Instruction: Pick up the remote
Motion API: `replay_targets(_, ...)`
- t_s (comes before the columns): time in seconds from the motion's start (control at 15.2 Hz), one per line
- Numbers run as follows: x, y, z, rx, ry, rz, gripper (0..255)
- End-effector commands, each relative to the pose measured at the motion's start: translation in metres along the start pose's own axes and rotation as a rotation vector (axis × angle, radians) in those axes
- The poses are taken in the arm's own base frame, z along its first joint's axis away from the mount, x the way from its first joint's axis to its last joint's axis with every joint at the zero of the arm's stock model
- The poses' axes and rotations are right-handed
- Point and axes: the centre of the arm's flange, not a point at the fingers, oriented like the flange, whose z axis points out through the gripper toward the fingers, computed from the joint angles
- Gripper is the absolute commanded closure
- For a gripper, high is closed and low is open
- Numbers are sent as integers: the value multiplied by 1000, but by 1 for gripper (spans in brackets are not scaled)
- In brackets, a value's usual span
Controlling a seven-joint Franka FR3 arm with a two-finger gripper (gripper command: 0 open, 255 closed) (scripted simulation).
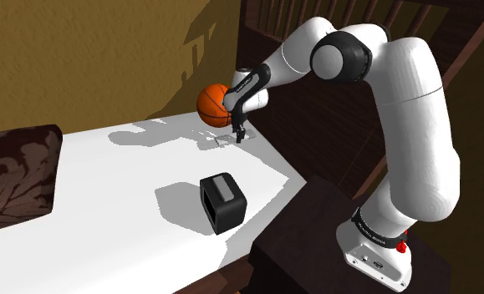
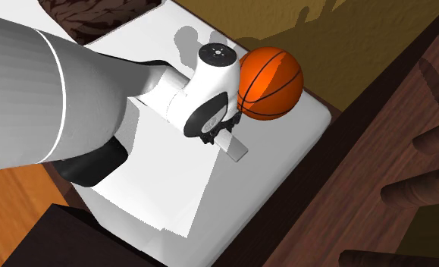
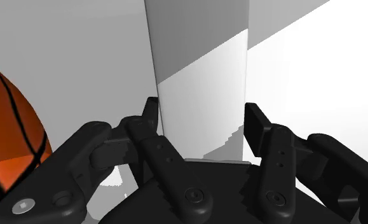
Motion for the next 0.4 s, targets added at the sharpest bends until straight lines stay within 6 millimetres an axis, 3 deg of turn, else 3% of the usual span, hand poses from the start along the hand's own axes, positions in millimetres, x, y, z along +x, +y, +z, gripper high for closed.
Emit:
replay_targets(0.0,0,1,-10,0,0,0,255)
replay_targets(0.33,0,1,-27,0,0,0,255)
